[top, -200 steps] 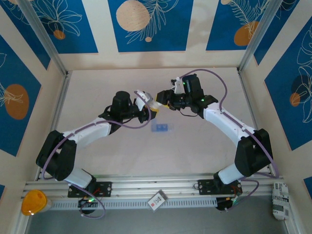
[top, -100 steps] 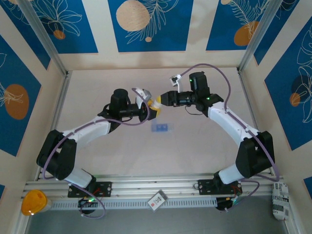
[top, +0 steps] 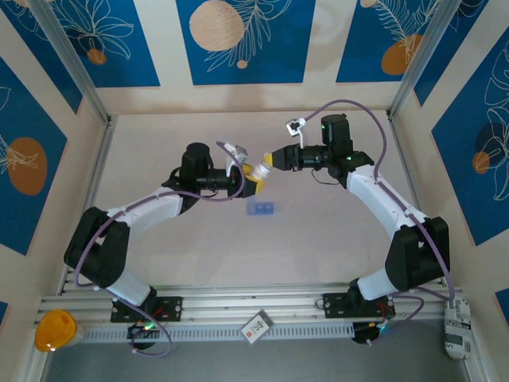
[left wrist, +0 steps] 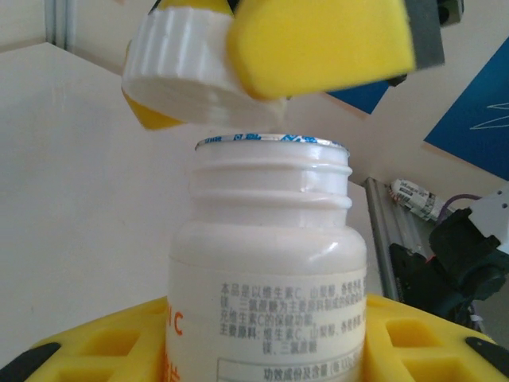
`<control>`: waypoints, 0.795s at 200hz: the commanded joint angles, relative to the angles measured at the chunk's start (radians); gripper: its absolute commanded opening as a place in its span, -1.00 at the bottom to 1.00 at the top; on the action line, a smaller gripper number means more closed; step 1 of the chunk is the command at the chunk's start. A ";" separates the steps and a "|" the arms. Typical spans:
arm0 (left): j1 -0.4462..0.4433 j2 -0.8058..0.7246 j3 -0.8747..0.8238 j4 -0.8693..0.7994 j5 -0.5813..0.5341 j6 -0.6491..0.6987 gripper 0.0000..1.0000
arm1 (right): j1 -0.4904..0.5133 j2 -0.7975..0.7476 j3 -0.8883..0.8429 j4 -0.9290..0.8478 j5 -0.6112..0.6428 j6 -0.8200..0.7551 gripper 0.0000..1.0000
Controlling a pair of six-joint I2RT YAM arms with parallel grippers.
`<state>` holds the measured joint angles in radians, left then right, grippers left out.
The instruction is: Sort the pills into containers
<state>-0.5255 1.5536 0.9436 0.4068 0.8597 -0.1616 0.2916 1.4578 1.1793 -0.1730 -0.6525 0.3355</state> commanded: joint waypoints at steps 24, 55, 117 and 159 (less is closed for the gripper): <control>0.022 -0.067 -0.050 0.011 -0.153 0.071 -1.00 | -0.091 -0.026 -0.052 -0.076 0.282 0.142 -0.08; 0.022 -0.113 -0.095 0.003 -0.280 0.089 -1.00 | -0.097 0.033 -0.072 -0.182 0.496 0.206 -0.08; 0.023 -0.159 -0.128 -0.080 -0.469 0.105 -1.00 | -0.064 0.212 -0.048 -0.328 0.836 0.373 -0.08; 0.023 -0.155 -0.138 -0.072 -0.490 0.084 -1.00 | -0.020 0.303 0.008 -0.395 0.994 0.451 -0.08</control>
<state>-0.5114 1.4185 0.8196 0.3340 0.4080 -0.0723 0.2535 1.7290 1.1362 -0.5011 0.2031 0.7078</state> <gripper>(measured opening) 0.454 0.460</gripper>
